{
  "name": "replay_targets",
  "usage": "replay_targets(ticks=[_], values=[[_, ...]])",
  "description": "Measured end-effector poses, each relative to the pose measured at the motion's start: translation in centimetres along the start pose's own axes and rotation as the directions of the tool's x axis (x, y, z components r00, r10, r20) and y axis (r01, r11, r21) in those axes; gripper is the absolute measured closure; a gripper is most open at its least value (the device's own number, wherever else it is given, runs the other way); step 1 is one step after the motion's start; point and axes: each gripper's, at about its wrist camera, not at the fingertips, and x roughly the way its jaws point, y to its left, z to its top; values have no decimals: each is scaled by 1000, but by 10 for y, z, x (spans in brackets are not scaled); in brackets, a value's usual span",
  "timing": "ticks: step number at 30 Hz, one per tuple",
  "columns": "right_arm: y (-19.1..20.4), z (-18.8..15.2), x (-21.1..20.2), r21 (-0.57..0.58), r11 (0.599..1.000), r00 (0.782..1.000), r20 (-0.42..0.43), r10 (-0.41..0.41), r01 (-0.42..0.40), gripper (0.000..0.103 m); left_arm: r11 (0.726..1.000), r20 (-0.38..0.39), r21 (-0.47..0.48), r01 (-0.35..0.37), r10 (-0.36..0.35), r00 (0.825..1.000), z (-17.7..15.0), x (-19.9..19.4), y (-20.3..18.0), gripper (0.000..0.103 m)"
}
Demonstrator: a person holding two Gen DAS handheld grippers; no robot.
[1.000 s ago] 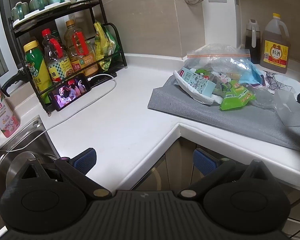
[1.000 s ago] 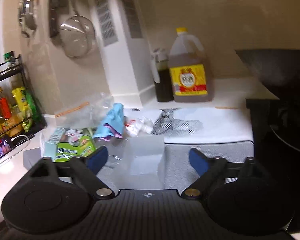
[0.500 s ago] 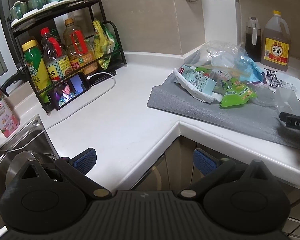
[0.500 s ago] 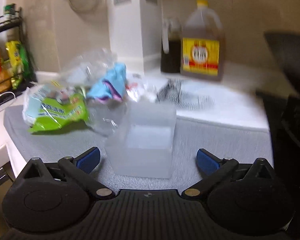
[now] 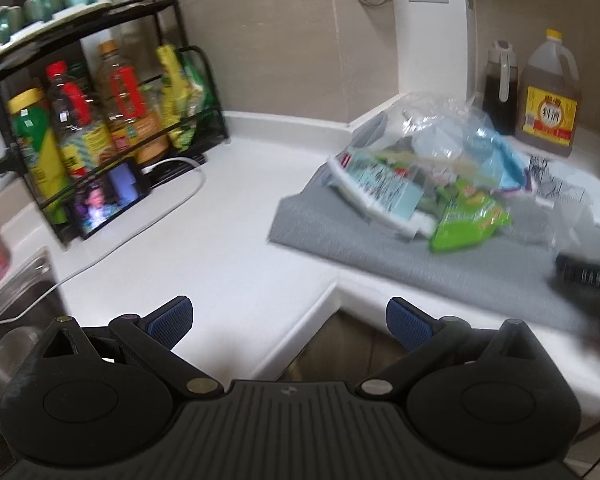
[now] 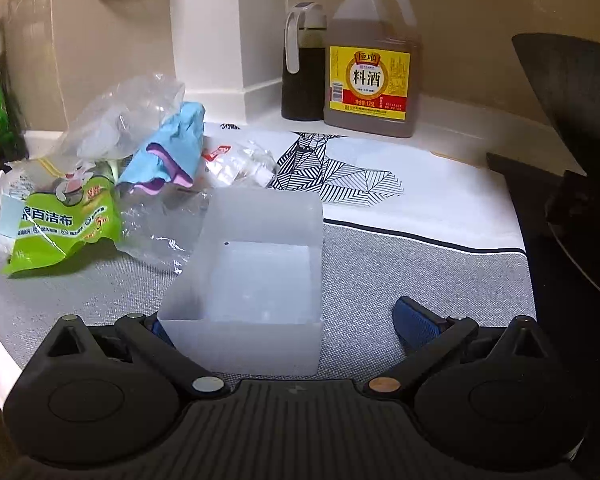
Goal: Collect trash
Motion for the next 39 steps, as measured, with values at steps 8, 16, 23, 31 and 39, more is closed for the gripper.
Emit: replay_targets(ticks=[8,16,23,31,39], values=[[-2,1,0,12,1000,1000,-5,8,-8,0,994,24,-20,104,-104,994,61,41,-27,0],[-5,0,-1,40,999,1000,5,24,-24,0,978,31,84,193,-196,980,94,70,-70,0],[-4,-1,-1,34,999,1000,3,20,-20,0,856,84,488,171,-240,967,76,80,-128,0],[3,0,3,-7,1000,1000,-11,-13,13,0,762,94,637,119,-230,969,79,113,-183,0],[2,0,-1,2,1000,1000,8,-17,17,1,797,0,556,236,-283,959,103,119,-189,102]])
